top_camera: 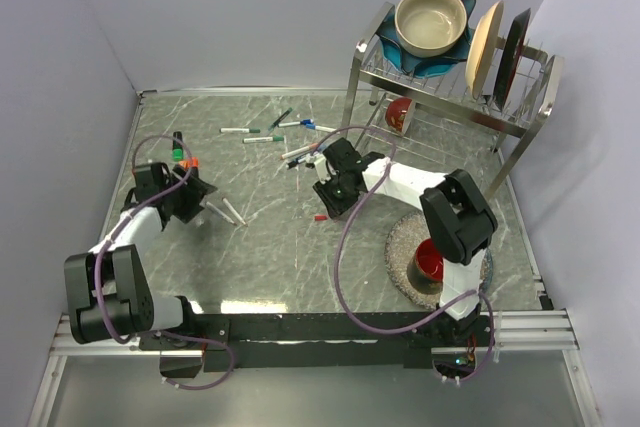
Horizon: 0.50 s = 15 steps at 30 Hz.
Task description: Open the pen caps
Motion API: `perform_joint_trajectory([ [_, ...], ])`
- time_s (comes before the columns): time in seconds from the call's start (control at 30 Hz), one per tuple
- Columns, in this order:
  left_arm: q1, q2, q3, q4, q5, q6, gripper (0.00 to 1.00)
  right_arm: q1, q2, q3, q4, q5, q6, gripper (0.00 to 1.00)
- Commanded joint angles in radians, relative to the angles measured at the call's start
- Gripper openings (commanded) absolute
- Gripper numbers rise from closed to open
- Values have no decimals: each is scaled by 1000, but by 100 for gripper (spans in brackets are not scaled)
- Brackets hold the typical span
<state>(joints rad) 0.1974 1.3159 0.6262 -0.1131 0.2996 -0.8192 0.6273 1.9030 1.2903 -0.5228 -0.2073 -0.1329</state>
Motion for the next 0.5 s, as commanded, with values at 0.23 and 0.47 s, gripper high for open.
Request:
perform_joint_trajectory([
  [0.23, 31, 156, 451, -203, -65, 264, 77, -11, -249, -8, -8, -161, -116, 40],
  [0.47, -15, 364, 639, -382, -260, 371, 72, -12, -318, -29, 17, -214, -116, 40],
])
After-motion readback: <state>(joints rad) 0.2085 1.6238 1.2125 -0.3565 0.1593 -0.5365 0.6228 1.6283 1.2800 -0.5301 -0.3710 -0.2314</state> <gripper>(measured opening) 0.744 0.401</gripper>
